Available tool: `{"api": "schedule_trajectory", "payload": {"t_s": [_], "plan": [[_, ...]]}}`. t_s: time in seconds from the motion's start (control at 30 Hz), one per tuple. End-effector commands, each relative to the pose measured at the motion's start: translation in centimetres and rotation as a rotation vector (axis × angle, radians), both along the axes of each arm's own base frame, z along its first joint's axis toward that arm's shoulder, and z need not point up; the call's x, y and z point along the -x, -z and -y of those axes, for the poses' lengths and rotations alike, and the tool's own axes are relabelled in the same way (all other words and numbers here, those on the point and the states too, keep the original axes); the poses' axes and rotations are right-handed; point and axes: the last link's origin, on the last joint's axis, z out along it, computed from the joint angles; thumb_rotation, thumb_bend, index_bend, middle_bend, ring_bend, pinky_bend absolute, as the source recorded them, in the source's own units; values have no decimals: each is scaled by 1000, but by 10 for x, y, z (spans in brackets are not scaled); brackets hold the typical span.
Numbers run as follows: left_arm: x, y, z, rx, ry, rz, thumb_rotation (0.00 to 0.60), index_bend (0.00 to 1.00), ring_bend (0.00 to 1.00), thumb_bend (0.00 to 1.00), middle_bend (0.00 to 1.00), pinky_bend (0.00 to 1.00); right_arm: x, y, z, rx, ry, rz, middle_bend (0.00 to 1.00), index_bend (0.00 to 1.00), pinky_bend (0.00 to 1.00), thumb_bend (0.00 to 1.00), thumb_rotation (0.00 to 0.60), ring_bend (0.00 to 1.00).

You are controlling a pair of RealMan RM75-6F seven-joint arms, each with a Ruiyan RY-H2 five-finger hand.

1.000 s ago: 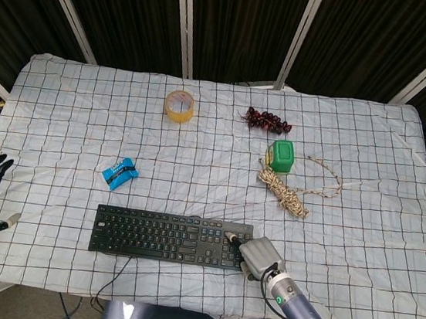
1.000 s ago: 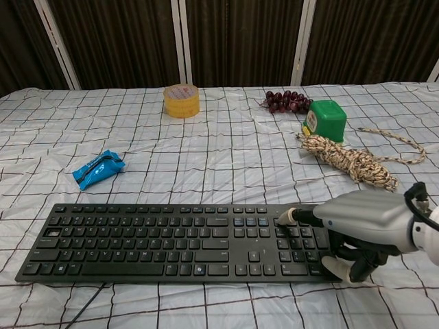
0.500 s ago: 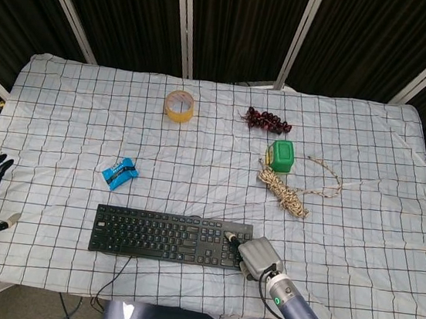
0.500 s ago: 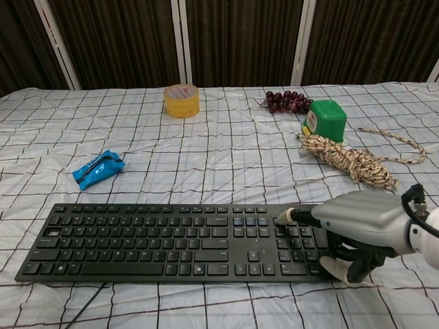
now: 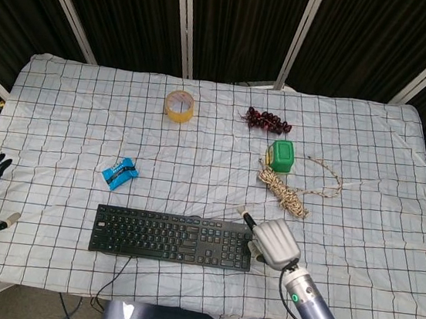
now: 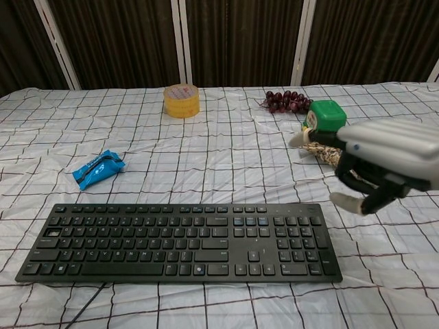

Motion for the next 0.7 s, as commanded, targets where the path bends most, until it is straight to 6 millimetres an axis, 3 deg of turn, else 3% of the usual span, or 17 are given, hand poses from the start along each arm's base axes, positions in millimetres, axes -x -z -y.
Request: {"api": "schedule_trajectory", "payload": {"t_s": [0.03, 0.17, 0.27, 0.37, 0.57, 0.7], "plan": [[-1, 0, 0, -4, 5, -6, 600, 0, 0, 124, 0, 0, 26, -28, -12, 54, 31, 23, 327, 50, 369, 320, 600, 246], [-1, 1, 1, -4, 7, -10, 600, 0, 0, 123, 0, 0, 52, -47, -30, 83, 72, 41, 114, 28, 169, 267, 600, 21], [-1, 1, 1, -2, 7, -17, 600, 0, 0, 122, 0, 0, 72, -59, -42, 106, 93, 26, 9, 1, 50, 216, 600, 0], [-1, 1, 2, 0, 2, -32, 600, 0, 0, 122, 0, 0, 88, -69, -49, 136, 110, -13, 0, 0, 1, 175, 600, 0], [-1, 1, 2, -1, 5, -42, 600, 0, 0, 120, 0, 0, 111, -85, -59, 230, 167, -26, 0, 0, 0, 164, 600, 0], [-1, 1, 2, -2, 5, -43, 600, 0, 0, 122, 0, 0, 115, -92, -57, 324, 197, 7, 0, 0, 0, 163, 600, 0]]}}
